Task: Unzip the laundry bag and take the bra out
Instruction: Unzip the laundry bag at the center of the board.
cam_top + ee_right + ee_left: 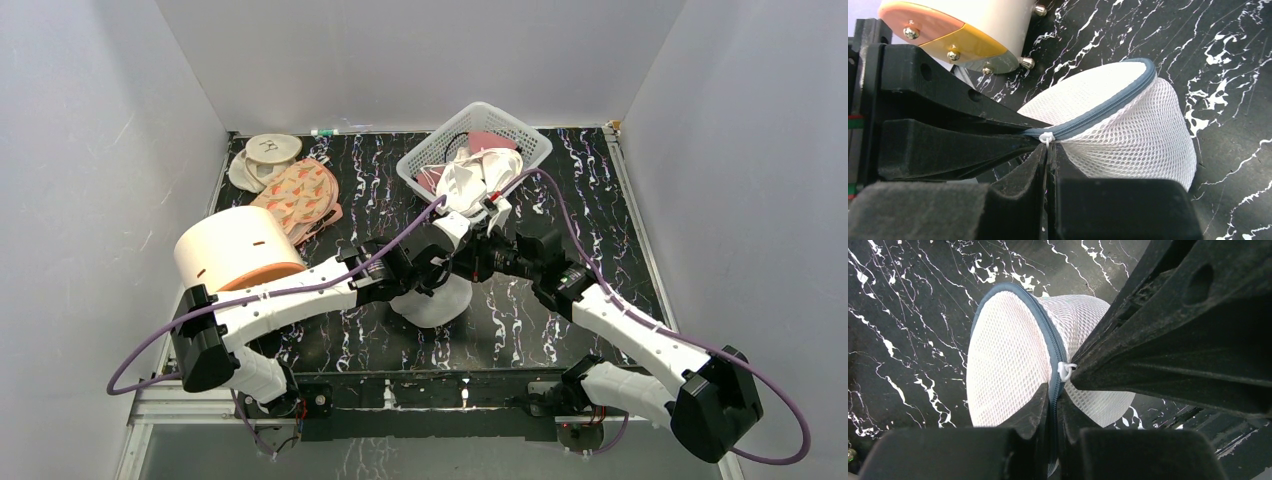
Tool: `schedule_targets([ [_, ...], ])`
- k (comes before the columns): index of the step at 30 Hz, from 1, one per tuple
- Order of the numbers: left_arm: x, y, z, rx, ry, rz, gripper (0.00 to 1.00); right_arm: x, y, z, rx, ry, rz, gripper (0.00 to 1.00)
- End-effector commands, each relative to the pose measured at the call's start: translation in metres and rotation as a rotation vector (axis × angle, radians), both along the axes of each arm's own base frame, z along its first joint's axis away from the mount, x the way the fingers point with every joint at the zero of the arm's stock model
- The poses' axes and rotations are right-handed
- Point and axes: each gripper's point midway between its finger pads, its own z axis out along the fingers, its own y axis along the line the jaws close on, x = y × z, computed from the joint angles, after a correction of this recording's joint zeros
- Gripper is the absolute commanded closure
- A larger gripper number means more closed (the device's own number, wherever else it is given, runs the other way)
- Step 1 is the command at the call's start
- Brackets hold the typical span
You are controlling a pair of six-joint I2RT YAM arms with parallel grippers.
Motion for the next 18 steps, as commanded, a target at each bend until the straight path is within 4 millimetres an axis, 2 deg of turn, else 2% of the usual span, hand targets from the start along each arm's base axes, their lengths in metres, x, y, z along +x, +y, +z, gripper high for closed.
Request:
schedule_targets([
  [1,0.003,0.009,0.027,-0.017,-0.061,-0.002,1.00,0.015,-0.012,0.003,-0.028,-0.046,-0.111,1.00],
  [7,0.001,0.014,0.032,0.003,-0.090,-0.061,1.00,0.034,-0.035,-0.019,-0.115,0.015,-0.274,1.00],
  [12,0.002,0.027,0.032,0.051,-0.116,-0.060,1.00,0.043,-0.052,-0.026,-0.129,0.048,-0.349,1.00],
  [15,0.006,0.037,0.023,0.111,-0.134,-0.041,1.00,0.043,-0.054,-0.027,-0.129,0.044,-0.354,1.00],
  [18,0.008,0.045,0.017,0.158,-0.128,-0.007,0.99,0.034,-0.044,-0.021,-0.112,0.004,-0.255,1.00],
])
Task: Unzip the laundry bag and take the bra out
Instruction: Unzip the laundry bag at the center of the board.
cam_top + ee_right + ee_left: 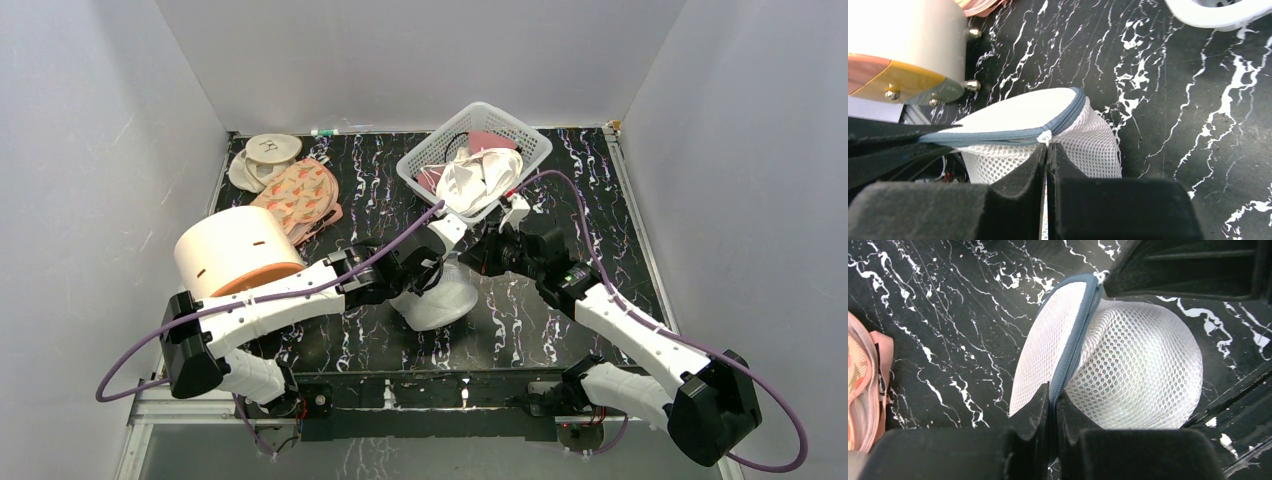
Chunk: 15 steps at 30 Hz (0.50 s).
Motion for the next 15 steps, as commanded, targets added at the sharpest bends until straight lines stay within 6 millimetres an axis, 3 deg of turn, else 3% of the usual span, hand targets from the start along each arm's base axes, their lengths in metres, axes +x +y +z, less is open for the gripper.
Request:
schedule_targets([
  [1,0.003,0.027,-0.005,0.115,-0.025,0.058,0.98,-0.003,0.001,0.012,0.019,-0.075,0.057,1.00],
  [6,-0.006,0.009,0.000,0.028,0.025,0.003,0.82,-0.028,0.027,0.032,0.131,-0.122,0.250,1.00],
  [11,-0.010,-0.012,0.012,-0.070,0.053,-0.031,0.54,-0.043,0.042,0.036,0.157,-0.130,0.325,1.00],
  [15,-0.012,-0.022,0.010,-0.084,0.084,-0.046,0.48,-0.048,0.048,0.047,0.212,-0.148,0.344,1.00],
])
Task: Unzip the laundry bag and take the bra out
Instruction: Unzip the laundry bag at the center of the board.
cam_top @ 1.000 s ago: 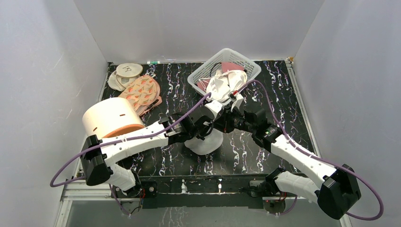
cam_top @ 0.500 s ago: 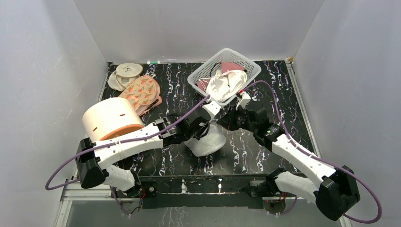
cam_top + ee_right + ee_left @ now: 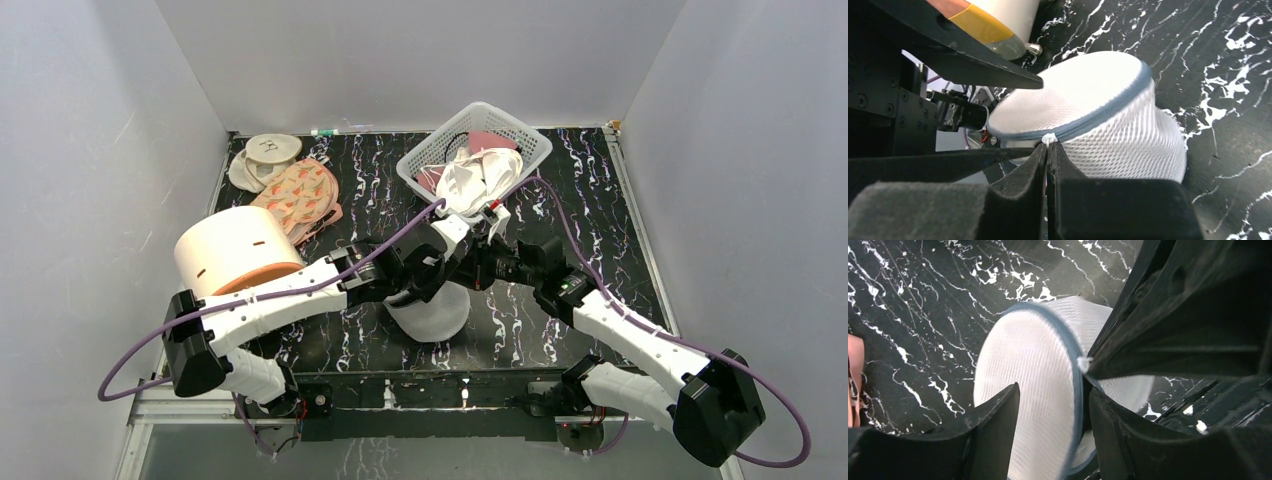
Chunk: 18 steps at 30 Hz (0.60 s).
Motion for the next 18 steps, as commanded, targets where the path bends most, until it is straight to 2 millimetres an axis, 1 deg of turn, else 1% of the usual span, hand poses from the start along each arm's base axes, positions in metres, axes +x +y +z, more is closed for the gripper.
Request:
schedule_targets([
  [1,0.000,-0.019,0.014,-0.076,0.023,-0.018,0.48,-0.004,0.013,0.034,0.113,-0.099,0.055,1.00],
  [5,-0.003,-0.019,0.005,-0.051,0.056,-0.013,0.48,-0.002,0.012,0.035,0.105,-0.100,0.036,1.00],
  [8,-0.007,-0.019,0.003,-0.055,0.073,-0.017,0.48,-0.002,0.011,0.037,0.106,-0.105,0.033,1.00],
  [12,-0.009,-0.021,0.001,-0.086,0.084,-0.003,0.48,-0.001,0.010,0.033,0.090,-0.102,0.027,1.00],
  [13,-0.009,-0.021,0.001,-0.090,0.086,0.002,0.50,0.000,0.010,0.033,0.090,-0.100,0.027,1.00],
  [16,-0.005,-0.016,0.001,-0.066,0.070,0.022,0.65,0.000,0.010,0.034,0.091,-0.101,0.027,1.00],
  [18,-0.001,-0.011,0.002,-0.047,0.047,0.033,0.79,0.002,0.008,0.033,0.074,-0.102,0.012,1.00],
])
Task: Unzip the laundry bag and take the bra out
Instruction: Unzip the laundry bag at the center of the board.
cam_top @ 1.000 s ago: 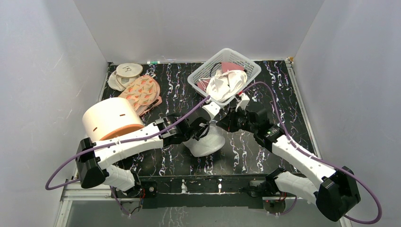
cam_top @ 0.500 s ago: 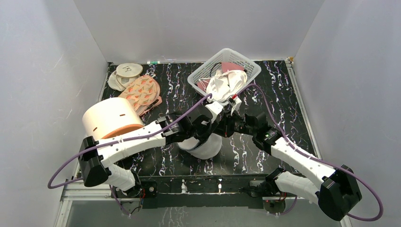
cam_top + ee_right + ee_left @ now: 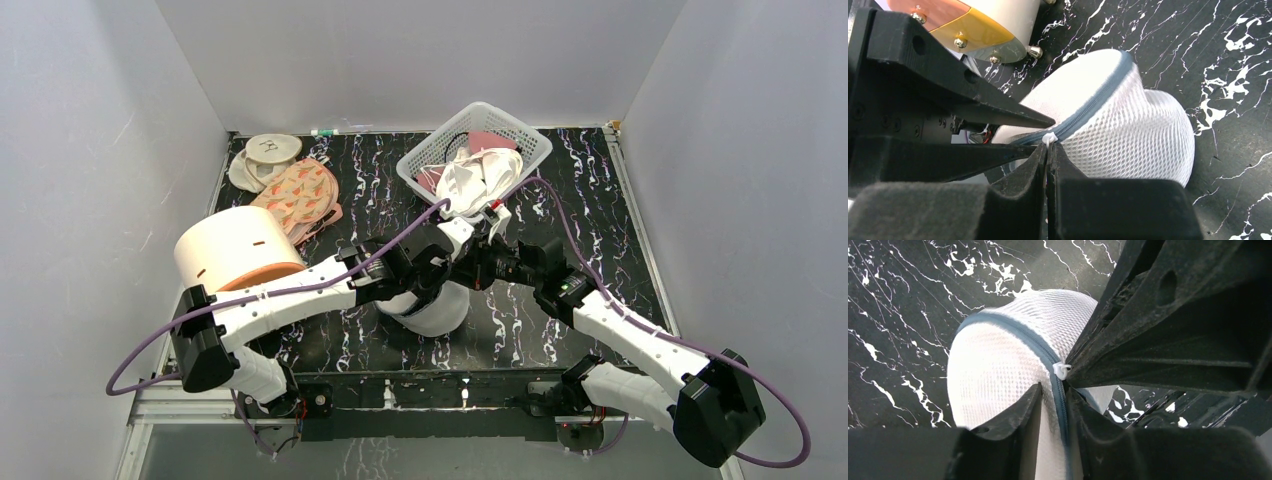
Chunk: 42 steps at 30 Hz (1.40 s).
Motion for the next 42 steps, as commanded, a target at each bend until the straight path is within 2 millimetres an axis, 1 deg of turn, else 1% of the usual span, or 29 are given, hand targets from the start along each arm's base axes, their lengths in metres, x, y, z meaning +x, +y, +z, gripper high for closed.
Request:
schedule_targets([
  [1,0.007,0.006,0.015,-0.005,-0.049,0.027,0.86,0.008,0.001,0.027,0.034,-0.097,-0.024,1.00],
  [2,0.008,0.007,0.017,-0.001,-0.056,0.026,0.92,0.011,0.000,0.027,0.024,-0.094,-0.040,1.00],
  [4,0.009,0.009,0.023,-0.001,-0.074,0.016,1.00,0.016,-0.004,0.023,0.004,-0.084,-0.078,1.00],
  [7,0.010,0.011,0.034,-0.009,-0.111,-0.014,1.00,0.027,-0.014,0.011,-0.030,-0.053,-0.182,1.00],
  [9,0.012,0.012,0.036,-0.008,-0.129,-0.023,1.00,0.035,-0.023,0.000,-0.071,-0.028,-0.252,1.00],
  [10,0.011,0.014,0.045,-0.027,-0.146,-0.028,1.00,0.039,-0.027,-0.004,-0.090,-0.019,-0.280,1.00],
  [13,0.010,0.016,0.054,-0.048,-0.167,-0.048,1.00,0.046,-0.035,-0.011,-0.127,-0.003,-0.328,1.00],
  [17,0.009,0.021,0.052,-0.034,-0.174,-0.049,1.00,0.051,-0.044,-0.014,-0.148,0.008,-0.365,1.00],
  [19,0.008,0.020,0.049,-0.029,-0.161,-0.054,1.00,0.047,-0.038,-0.007,-0.124,-0.010,-0.321,1.00],
  [20,0.006,0.017,0.047,-0.034,-0.148,-0.059,0.95,0.043,-0.033,0.002,-0.091,-0.037,-0.283,1.00],
  [23,0.002,0.007,0.043,-0.059,-0.102,-0.067,0.74,0.031,-0.020,0.018,-0.021,-0.072,-0.185,1.00],
  [26,-0.002,-0.006,0.046,-0.122,-0.054,-0.047,0.55,0.026,-0.014,0.021,-0.007,-0.061,-0.138,1.00],
  [28,-0.006,-0.019,0.041,-0.160,-0.008,-0.053,0.46,0.024,-0.012,0.021,0.004,-0.051,-0.124,1.00],
  [30,-0.008,-0.025,0.039,-0.189,0.011,-0.054,0.38,0.022,-0.010,0.024,0.026,-0.049,-0.114,1.00],
  [33,-0.005,-0.026,0.032,-0.187,0.016,-0.028,0.35,0.019,-0.009,0.031,0.053,-0.056,-0.105,1.00],
  [38,-0.005,-0.028,0.014,-0.135,0.050,-0.012,0.36,0.018,-0.010,0.039,0.058,-0.070,-0.106,1.00],
  [42,-0.003,-0.020,0.006,-0.088,0.048,0.009,0.48,0.017,-0.012,0.039,0.054,-0.071,-0.112,1.00],
])
